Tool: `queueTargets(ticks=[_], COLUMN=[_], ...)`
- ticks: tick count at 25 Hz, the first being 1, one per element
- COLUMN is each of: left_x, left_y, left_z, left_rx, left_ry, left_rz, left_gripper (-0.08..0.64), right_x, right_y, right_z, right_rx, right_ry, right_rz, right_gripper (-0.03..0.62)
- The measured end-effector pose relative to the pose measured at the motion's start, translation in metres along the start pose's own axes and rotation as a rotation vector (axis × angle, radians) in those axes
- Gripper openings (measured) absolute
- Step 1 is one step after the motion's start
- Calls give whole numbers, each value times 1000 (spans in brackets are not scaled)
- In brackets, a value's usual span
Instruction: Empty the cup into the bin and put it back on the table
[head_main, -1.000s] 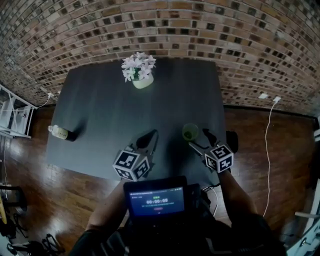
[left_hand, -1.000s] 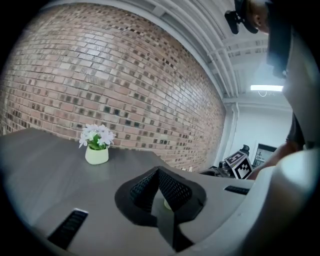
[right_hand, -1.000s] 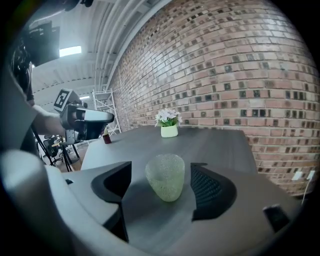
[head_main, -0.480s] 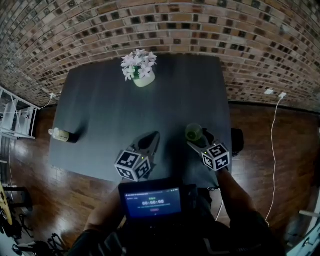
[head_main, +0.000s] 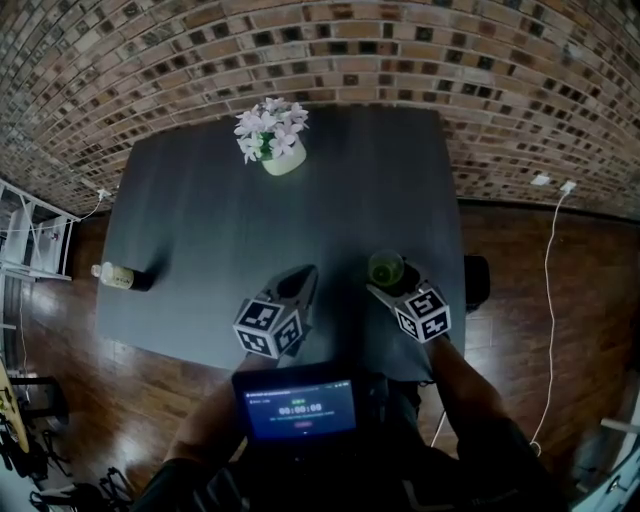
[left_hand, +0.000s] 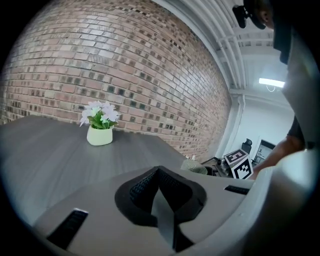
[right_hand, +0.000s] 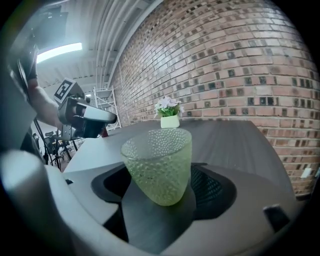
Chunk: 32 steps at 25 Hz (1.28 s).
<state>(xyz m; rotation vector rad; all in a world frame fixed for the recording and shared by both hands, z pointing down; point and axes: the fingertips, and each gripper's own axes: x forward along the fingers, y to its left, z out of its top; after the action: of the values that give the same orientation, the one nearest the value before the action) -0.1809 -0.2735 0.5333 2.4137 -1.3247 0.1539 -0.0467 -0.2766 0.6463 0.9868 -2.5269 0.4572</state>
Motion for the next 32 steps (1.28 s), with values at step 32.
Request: queueTargets(ticks=[32], left_x=[-8], left_y=[-7], left_z=[25], left_rx=[-18], left_ry=[-66], left_rz=[-80], left_gripper=[-8], right_x=[-24], right_y=[13], right_z=[74], right_rx=[-53], right_ry=[-159], right_rz=[-19], right_gripper=[391])
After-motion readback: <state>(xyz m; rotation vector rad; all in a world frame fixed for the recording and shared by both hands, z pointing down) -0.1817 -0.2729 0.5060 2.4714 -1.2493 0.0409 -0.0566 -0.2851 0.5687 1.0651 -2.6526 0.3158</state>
